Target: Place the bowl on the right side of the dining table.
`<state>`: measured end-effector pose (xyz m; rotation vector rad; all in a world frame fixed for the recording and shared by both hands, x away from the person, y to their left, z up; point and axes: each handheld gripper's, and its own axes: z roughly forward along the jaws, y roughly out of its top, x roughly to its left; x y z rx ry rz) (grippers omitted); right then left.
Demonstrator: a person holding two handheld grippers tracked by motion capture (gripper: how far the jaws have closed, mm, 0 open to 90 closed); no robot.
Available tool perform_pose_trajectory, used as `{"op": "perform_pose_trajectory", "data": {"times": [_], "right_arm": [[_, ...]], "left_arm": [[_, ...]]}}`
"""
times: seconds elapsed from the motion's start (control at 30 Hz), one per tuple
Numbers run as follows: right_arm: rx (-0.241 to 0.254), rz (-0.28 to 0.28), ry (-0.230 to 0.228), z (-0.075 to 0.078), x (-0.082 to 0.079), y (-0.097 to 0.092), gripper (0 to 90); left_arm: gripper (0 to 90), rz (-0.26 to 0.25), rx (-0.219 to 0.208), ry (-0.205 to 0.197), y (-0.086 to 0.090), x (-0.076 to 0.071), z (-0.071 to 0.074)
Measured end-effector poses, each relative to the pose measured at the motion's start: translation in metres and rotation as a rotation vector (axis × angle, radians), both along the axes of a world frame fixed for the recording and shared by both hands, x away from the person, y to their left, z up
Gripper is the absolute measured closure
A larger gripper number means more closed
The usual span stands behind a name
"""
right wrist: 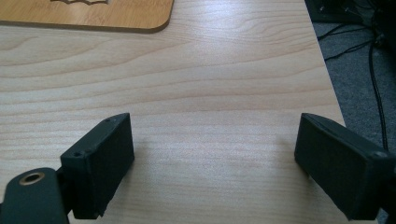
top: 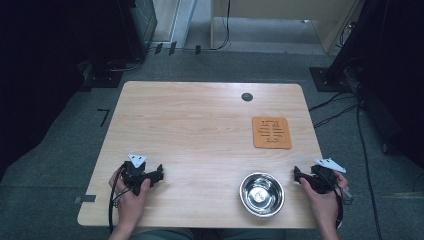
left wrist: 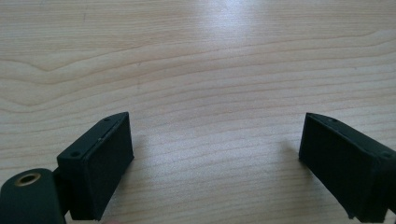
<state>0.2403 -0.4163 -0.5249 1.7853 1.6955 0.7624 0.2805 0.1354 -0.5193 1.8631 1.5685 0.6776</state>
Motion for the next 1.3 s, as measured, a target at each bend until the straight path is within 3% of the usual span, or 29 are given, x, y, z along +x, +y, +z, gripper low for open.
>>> {"op": "perform_pose_trajectory", "data": {"times": [0.2,0.3,0.4,0.43,0.63,0.67,0.97,1.3], "right_arm": [[0.01,-0.026,-0.01,0.001,-0.002,-0.001,17.1],[0.11,-0.033,-0.038,0.01,-0.002,-0.004,20.2],[0.123,-0.021,-0.072,0.016,-0.002,-0.002,20.3],[0.128,0.006,-0.1,0.023,-0.003,0.002,20.3],[0.187,0.081,-0.129,0.036,-0.008,0.011,21.0],[0.198,0.114,-0.14,0.039,-0.009,0.014,21.7],[0.214,0.226,-0.142,0.045,-0.009,0.03,23.5],[0.285,0.389,-0.144,0.047,-0.011,0.046,30.9]], "left_arm": [[9.4,-0.001,0.0,0.0,0.0,0.0,0.0],[9.4,-0.002,-0.001,0.0,0.0,-0.001,0.0],[9.5,-0.003,-0.001,0.0,0.0,-0.001,0.0],[9.4,-0.003,-0.001,0.0,0.0,-0.001,0.0],[9.5,-0.003,-0.001,0.0,0.0,-0.001,0.0],[9.5,-0.003,-0.001,0.0,0.0,-0.001,0.0],[9.5,-0.003,-0.001,-0.001,0.0,-0.001,0.0],[9.4,-0.003,-0.001,0.0,0.0,-0.001,0.0]]}}
